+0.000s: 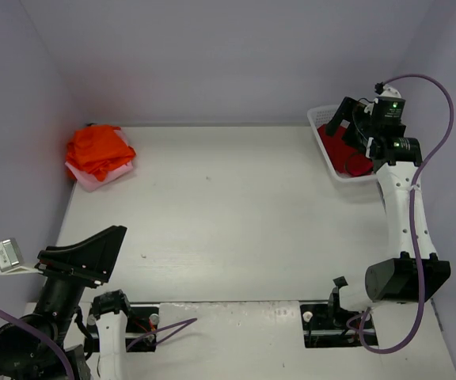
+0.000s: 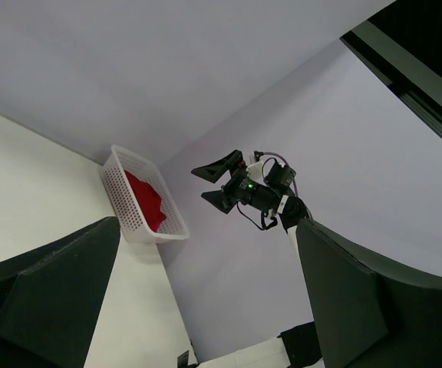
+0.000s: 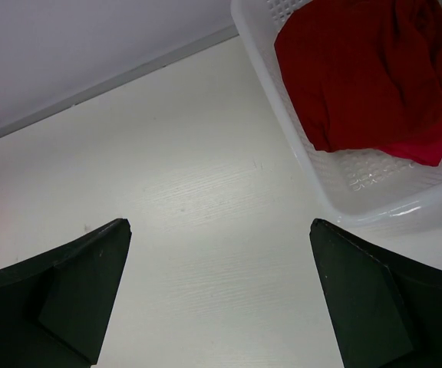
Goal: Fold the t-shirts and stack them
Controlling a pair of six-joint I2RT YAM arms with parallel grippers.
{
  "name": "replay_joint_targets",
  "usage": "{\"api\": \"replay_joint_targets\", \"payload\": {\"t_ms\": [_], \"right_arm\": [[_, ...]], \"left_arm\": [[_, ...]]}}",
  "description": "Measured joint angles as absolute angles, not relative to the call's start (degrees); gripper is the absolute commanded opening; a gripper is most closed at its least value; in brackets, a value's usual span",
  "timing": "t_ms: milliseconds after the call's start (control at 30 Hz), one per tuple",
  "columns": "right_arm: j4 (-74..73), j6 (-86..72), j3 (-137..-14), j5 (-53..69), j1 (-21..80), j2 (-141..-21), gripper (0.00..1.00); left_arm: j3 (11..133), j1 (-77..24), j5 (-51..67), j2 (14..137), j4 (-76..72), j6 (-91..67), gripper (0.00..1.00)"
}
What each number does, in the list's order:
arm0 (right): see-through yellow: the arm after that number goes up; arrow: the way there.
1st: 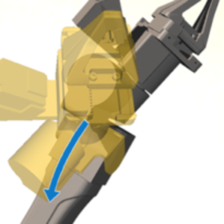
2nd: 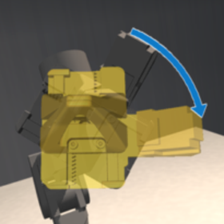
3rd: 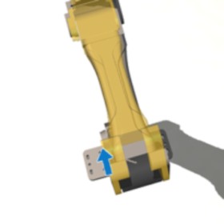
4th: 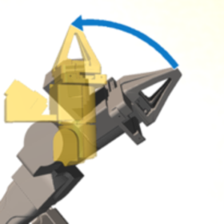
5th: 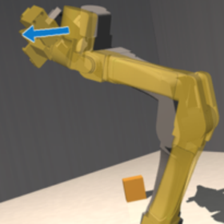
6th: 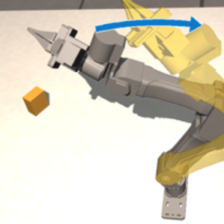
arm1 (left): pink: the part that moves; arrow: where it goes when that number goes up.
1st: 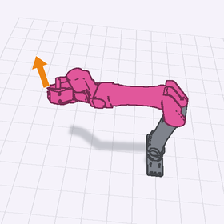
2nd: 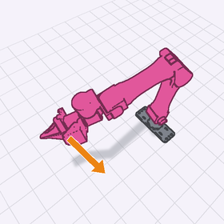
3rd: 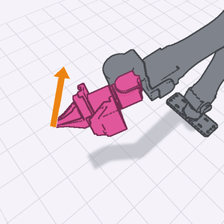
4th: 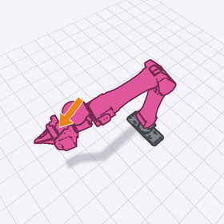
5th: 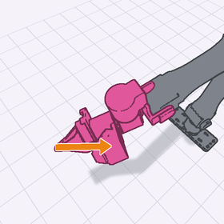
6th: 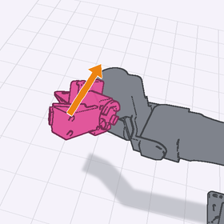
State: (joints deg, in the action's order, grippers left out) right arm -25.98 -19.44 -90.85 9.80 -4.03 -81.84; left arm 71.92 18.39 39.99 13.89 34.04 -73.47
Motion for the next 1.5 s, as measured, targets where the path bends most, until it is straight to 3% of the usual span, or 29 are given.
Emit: {"api": "replay_joint_targets", "payload": {"t_ms": [733,1000,1200,1500], "right_arm": [[-25.96,-19.38,-90.87,7.49,-4.01,-82.13,1.0],[-25.8,-19.42,-96.68,3.03,-4.1,-92.71,1.0],[-23.64,-20.88,-99.5,-0.64,-4.8,-100.49,0.9],[-19.99,-21.43,-107.11,-1.3,-6.33,-114.24,0.87]], "left_arm": [[66.72,18.39,39.97,13.67,32.95,-73.73,0.93],[64.14,18.39,39.94,12.56,32.03,-74.06,0.93],[61.14,18.39,39.9,12.25,31.33,-75.07,0.93],[59.77,18.39,38.92,12.25,30.24,-75.24,0.93]]}}
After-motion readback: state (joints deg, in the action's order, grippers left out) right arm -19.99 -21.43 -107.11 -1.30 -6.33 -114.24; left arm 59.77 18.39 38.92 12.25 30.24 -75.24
